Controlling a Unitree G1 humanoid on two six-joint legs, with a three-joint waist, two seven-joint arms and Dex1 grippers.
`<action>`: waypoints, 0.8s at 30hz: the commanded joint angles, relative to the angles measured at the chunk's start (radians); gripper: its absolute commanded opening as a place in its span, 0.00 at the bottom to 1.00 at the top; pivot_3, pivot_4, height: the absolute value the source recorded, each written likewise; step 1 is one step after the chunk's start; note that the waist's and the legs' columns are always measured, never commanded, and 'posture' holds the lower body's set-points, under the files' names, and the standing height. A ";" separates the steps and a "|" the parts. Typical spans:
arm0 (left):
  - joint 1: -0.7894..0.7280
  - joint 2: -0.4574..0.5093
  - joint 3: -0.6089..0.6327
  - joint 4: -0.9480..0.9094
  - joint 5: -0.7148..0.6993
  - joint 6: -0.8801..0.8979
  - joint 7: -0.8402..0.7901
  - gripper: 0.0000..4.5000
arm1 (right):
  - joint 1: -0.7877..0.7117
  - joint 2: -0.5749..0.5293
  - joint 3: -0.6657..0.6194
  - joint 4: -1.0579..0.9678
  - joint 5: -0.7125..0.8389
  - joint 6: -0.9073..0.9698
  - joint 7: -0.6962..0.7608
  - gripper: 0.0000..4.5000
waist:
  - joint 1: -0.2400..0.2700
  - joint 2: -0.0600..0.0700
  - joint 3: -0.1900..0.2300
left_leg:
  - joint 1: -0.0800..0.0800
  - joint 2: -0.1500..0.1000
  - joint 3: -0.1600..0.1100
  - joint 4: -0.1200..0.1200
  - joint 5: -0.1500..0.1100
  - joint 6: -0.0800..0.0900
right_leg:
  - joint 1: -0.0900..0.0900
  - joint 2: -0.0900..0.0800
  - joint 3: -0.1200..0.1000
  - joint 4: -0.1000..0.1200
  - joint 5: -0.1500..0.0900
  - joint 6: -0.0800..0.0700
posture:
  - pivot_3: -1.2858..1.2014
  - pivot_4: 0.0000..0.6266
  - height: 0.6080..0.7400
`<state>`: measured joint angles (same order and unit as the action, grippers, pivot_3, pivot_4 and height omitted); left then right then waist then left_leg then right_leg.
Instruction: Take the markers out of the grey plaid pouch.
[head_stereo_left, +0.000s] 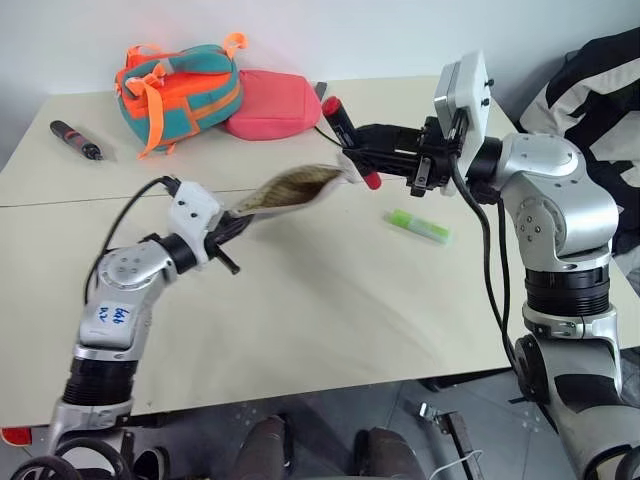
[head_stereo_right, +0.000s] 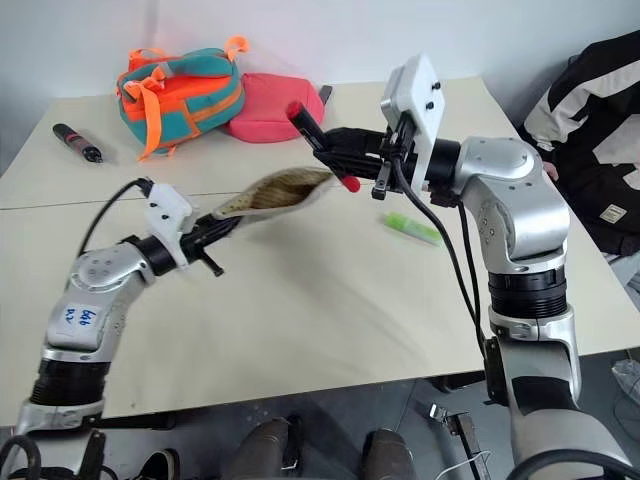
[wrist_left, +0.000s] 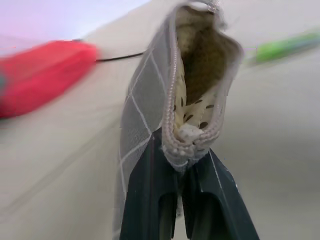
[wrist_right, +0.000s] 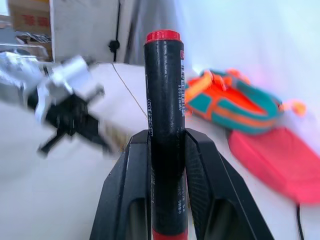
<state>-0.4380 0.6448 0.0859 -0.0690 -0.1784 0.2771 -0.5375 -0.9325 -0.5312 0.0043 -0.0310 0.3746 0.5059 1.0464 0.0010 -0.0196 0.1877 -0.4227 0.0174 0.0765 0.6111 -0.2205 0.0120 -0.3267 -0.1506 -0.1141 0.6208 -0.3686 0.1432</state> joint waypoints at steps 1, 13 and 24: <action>-0.017 0.020 0.079 0.035 0.069 -0.110 0.084 0.00 | 0.043 -0.057 0.047 -0.002 -0.070 -0.078 0.018 0.13 | -0.002 0.000 0.000 | 0.000 0.000 0.000 0.000 0.000 0.000 | 0.000 0.000 0.000 0.000 0.000 0.000 | 0.52 0.24 1.00; 0.199 0.094 -0.016 0.021 0.445 -0.370 0.240 0.00 | 0.217 -0.200 0.301 0.312 -0.539 -0.502 -0.118 0.13 | -0.007 0.000 0.000 | 0.000 0.004 0.013 -0.001 0.000 0.000 | -0.010 0.000 0.008 0.005 0.000 0.000 | 0.52 0.24 1.00; 0.294 0.018 0.015 -0.021 0.323 -0.339 0.153 0.70 | 0.264 -0.109 0.232 0.297 -0.455 -0.440 -0.103 0.73 | -0.003 -0.001 0.000 | 0.001 0.009 0.017 0.001 -0.002 -0.001 | -0.012 0.002 0.007 0.006 0.002 -0.003 | 0.52 0.24 1.00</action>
<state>-0.1494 0.6671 0.0720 -0.0370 0.1700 -0.0605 -0.3757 -0.6733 -0.6335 0.2618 0.2880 -0.0969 0.0500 0.9324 -0.0018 -0.0205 0.1873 -0.4218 0.0262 0.0936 0.6122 -0.2222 0.0113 -0.3387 -0.1493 -0.1067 0.6267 -0.3669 0.1406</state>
